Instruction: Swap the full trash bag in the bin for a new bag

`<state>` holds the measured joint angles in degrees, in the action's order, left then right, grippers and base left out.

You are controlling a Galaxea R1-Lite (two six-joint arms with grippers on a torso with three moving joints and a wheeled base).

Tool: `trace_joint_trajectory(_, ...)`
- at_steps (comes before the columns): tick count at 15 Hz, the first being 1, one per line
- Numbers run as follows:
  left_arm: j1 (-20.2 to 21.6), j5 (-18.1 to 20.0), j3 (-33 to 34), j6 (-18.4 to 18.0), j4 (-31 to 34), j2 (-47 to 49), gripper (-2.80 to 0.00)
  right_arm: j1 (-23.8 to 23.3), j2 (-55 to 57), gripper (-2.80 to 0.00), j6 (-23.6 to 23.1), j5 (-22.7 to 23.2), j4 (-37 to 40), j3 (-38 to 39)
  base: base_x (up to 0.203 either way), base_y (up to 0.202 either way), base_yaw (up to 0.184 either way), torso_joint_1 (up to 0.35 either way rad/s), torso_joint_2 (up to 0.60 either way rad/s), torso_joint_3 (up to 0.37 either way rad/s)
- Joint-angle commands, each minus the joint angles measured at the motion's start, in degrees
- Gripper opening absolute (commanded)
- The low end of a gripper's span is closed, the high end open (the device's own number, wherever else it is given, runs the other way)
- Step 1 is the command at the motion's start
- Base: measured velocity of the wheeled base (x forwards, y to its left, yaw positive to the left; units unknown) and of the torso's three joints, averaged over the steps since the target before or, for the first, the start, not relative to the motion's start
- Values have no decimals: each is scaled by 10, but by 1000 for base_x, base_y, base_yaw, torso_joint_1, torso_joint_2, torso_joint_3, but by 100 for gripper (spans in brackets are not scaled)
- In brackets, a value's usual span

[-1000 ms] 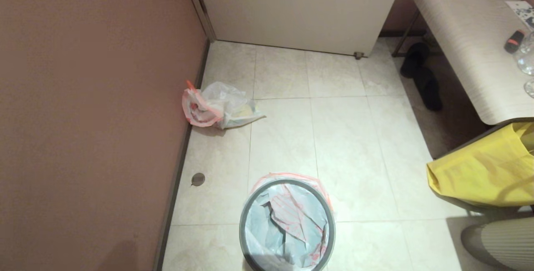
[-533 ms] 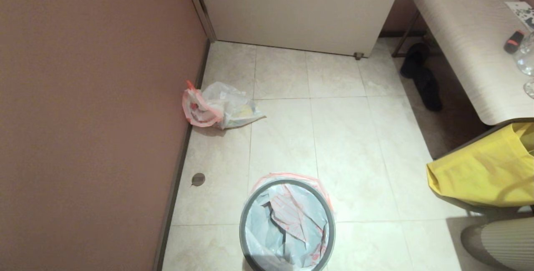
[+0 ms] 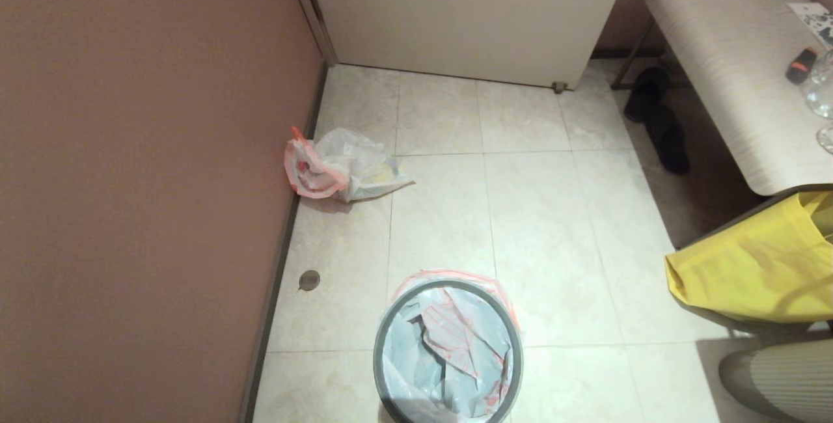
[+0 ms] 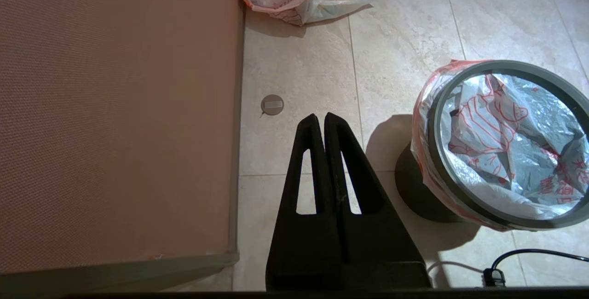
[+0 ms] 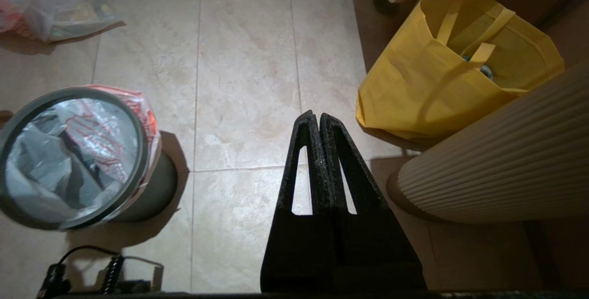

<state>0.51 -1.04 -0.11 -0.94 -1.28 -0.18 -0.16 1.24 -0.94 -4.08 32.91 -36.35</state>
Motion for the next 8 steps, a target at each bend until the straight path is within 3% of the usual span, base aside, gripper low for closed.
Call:
trace_joint_trajectory(1, 0, 2, 1, -1, 2, 2, -280, 0, -11, -280, -2, -8, -95, 96, 0, 0, 0, 0, 0, 0)
trace_joint_trajectory(5, 0, 1, 1, 7, -2, 2, -280, 0, -11, -280, -9, -11, -216, 251, 0, 0, 0, 0, 0, 0)
trace_joint_trajectory(8, 0, 1, 1, 7, -3, 2, -280, 0, -12, -280, 3, 0, -235, 282, 0, 0, 0, 0, 0, 0)
